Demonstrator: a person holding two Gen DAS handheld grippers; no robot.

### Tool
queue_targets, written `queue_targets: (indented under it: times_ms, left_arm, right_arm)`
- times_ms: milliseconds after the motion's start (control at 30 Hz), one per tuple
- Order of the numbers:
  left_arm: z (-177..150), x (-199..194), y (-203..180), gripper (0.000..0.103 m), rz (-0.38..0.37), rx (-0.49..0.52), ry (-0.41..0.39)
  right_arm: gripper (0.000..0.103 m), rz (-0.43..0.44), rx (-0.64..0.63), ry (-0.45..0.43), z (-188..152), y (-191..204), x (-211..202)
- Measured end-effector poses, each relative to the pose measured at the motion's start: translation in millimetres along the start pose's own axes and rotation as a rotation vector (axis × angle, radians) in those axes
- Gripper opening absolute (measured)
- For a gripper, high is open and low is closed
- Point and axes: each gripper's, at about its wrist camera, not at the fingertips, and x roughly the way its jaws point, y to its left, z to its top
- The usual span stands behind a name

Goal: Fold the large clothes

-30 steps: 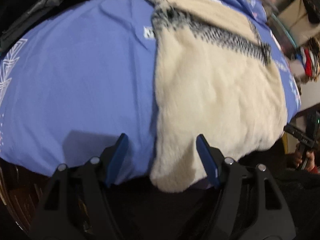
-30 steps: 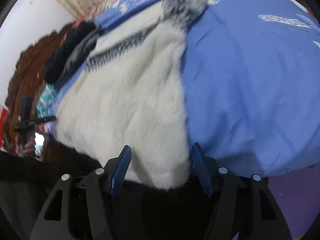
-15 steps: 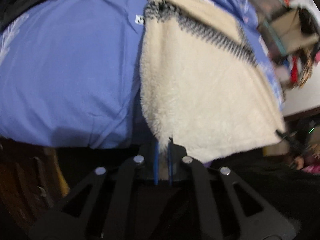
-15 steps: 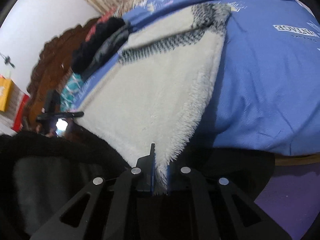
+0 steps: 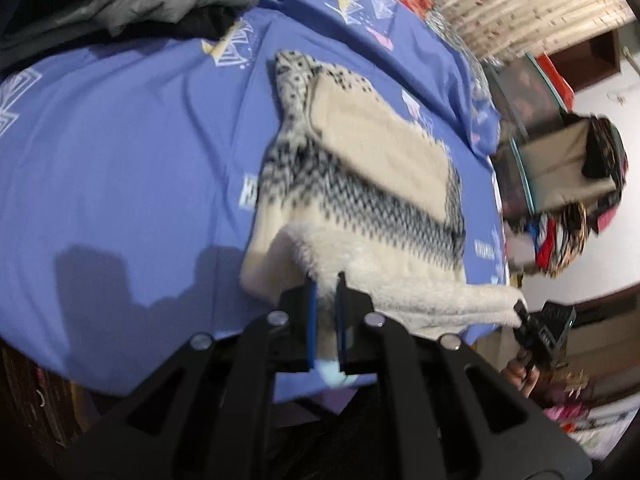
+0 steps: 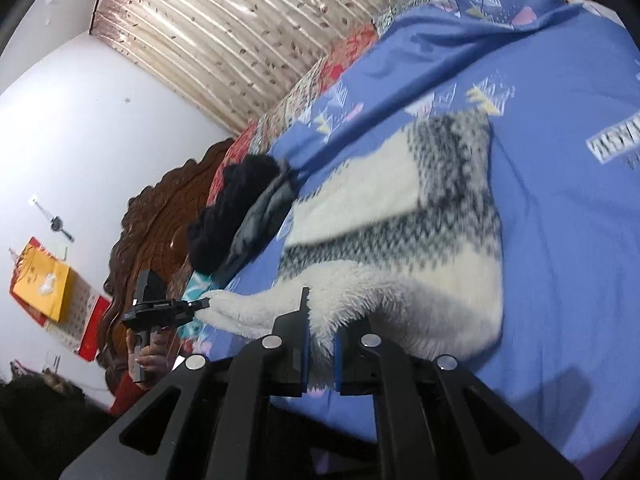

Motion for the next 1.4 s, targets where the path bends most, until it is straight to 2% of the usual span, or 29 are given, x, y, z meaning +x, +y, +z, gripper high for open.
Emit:
queue_targets:
  times_ms: [67,200,233,267,300,333,367,400,467,567,633,733,800,867,900,933,967,1000,1133,1200,1233,1300,1333,1367,1400]
  left_arm:
    - [22.8,13.6,-0.7,0.007,0.006,-0.044,0.010]
    - [60.2,49.1,4.0,0.007,0.051,-0.104,0.028]
    - [65.5,56.8,6.5,0.011,0.062,-0.110,0.034]
    - [71.5,69.5,10.4,0.014,0.090,-0.121,0.057]
    - [74.5,78.0,15.9,0.021,0.126,-0.140,0.074]
    - [74.3,84.3,21.3,0.024,0.157,-0.165,0.089]
    - [73.7,85.5,24.4,0.024,0.151,-0.173,0.094]
    - [72.2,83.5,26.8,0.025,0.136,-0.174,0.094]
    - [67.8,68.9,31.4,0.035,0.117,-0.166,0.065]
    - [65.9,40.2,38.9,0.036,0.138,-0.159,-0.005]
    - [66.9,26.6,42.3,0.037,0.147,-0.150,-0.035]
    - [63.7,10.8,32.4,0.037,0.209,-0.082,-0.078]
    - [57.4,13.0,18.6,0.037,0.230,-0.015,-0.062]
    - [52.9,22.4,6.7,0.037,0.214,0.034,-0.028]
    - [51.0,28.2,1.6,0.038,0.207,0.057,-0.010]
    - [50.1,37.3,-6.4,0.043,0.207,0.078,0.009]
    - [49.9,45.3,-12.0,0.054,0.210,0.087,0.022]
    - [49.2,54.1,-16.1,0.057,0.213,0.097,0.038]
    - [50.4,92.1,-30.6,0.058,0.307,0.159,0.106]
    - [53.6,105.8,-29.2,0.058,0.321,0.158,0.132]
    - [57.2,112.9,-26.9,0.056,0.331,0.152,0.147]
    - [62.6,118.4,-23.5,0.027,0.344,0.148,0.148]
    - [66.5,121.0,-21.8,0.005,0.332,0.142,0.158]
    - [71.0,121.5,-19.0,0.005,0.310,0.117,0.161]
    - [74.2,119.4,-17.5,0.004,0.290,0.097,0.151]
  right_arm:
    - [0.033,-0.006,0.009,-0.012,14.6,-7.1,8.7]
    - [0.033,-0.140,0.073,-0.062,36.2,-36.2,29.0]
    - [0.038,-0.177,0.091,-0.073,38.0,-43.9,35.6]
    - [0.043,-0.250,0.109,-0.067,38.5,-53.1,46.2]
    - [0.045,-0.299,0.122,-0.055,37.3,-59.9,53.4]
    - [0.052,-0.339,0.136,-0.042,34.9,-65.1,58.2]
    - [0.057,-0.372,0.147,-0.040,31.0,-70.1,59.7]
    - [0.060,-0.378,0.147,-0.064,27.1,-71.7,55.3]
    - [0.077,-0.370,0.162,-0.119,19.7,-76.3,43.0]
    - [0.081,-0.344,0.211,-0.162,16.5,-82.5,22.2]
    - [0.081,-0.395,0.124,-0.174,16.5,-68.6,13.9]
    - [0.081,-0.494,-0.084,-0.122,17.5,-39.7,22.7]
    - [0.081,-0.564,-0.228,-0.076,13.0,-21.9,33.9]
    - [0.081,-0.618,-0.347,-0.025,9.4,-11.4,51.8]
    - [0.081,-0.635,-0.376,-0.009,8.7,-11.3,58.3]
    - [0.081,-0.653,-0.398,0.010,8.4,-12.4,65.0]
    - [0.081,-0.666,-0.417,0.032,8.2,-15.7,71.6]
    - [0.081,-0.673,-0.431,0.045,8.7,-17.7,76.0]
    - [0.081,-0.686,-0.458,0.081,18.4,-28.1,88.5]
    - [0.081,-0.664,-0.439,0.086,27.8,-33.8,93.5]
    - [0.081,-0.654,-0.427,0.089,33.5,-36.9,96.6]
    - [0.081,-0.638,-0.412,0.092,43.4,-40.9,102.1]
    - [0.079,-0.615,-0.399,0.096,47.2,-41.7,103.6]
    - [0.057,-0.585,-0.381,0.094,50.9,-41.3,103.0]
    - [0.043,-0.543,-0.348,0.083,57.5,-41.0,100.7]
